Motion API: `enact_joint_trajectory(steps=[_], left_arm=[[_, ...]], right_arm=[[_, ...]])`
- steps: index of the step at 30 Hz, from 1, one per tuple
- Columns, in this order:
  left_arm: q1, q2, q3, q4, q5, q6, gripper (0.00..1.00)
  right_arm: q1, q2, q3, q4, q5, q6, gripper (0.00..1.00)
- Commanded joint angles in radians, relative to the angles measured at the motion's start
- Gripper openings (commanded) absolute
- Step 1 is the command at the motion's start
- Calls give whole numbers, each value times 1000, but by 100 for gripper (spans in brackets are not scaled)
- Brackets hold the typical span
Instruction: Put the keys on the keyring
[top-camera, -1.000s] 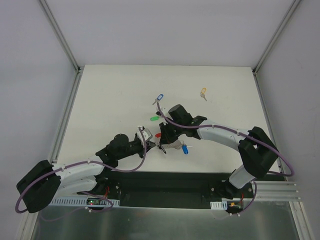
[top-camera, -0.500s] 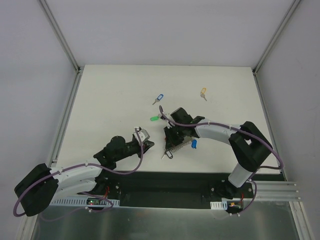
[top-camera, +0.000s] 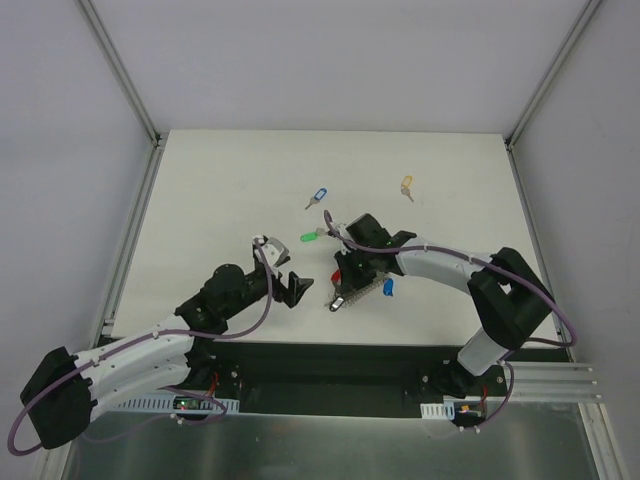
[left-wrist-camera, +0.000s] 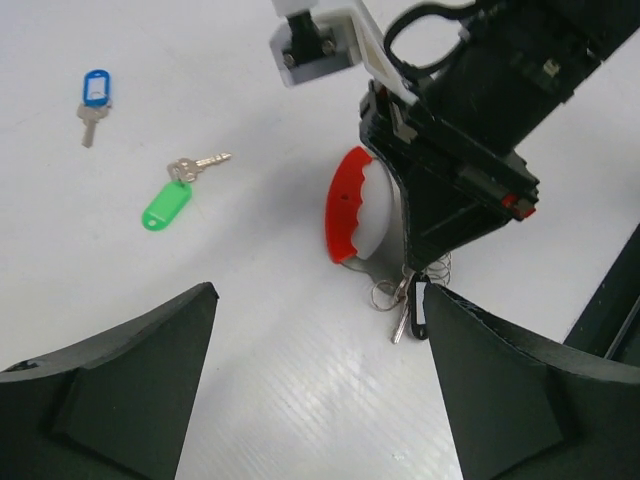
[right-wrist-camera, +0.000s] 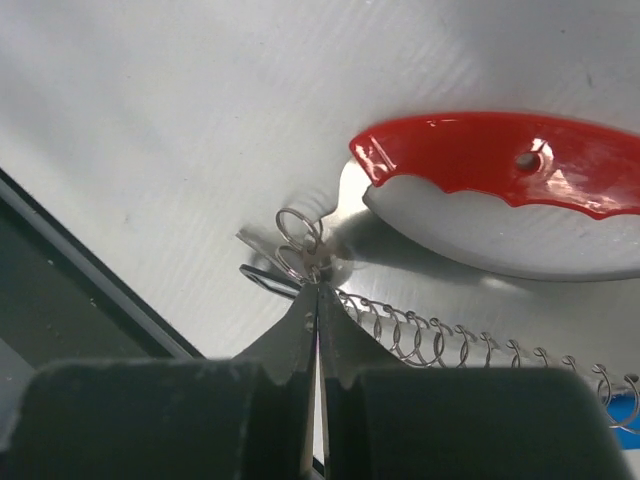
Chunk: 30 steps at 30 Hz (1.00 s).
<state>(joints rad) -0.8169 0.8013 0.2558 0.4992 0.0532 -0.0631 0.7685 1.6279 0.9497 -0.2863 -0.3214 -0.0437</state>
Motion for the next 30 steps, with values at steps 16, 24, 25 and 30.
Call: enact_joint_trajectory(steps=[16,24,25,30], left_arm=[[140,-106,388,-721,-300,-331,99],[399,-168,480,-866,-199,-325,99],[421,-175,488,-873,-188,-314,99],[450,-281,517,-886,-246,-207,99]], right_arm=[[-267,-236,-113,-57,271,-4,29],[-422,-607,-190,-54,419,38,56],[-434,-646,-192,-63,436,39,69],[-465,-926,-163,-172,631,16,96]])
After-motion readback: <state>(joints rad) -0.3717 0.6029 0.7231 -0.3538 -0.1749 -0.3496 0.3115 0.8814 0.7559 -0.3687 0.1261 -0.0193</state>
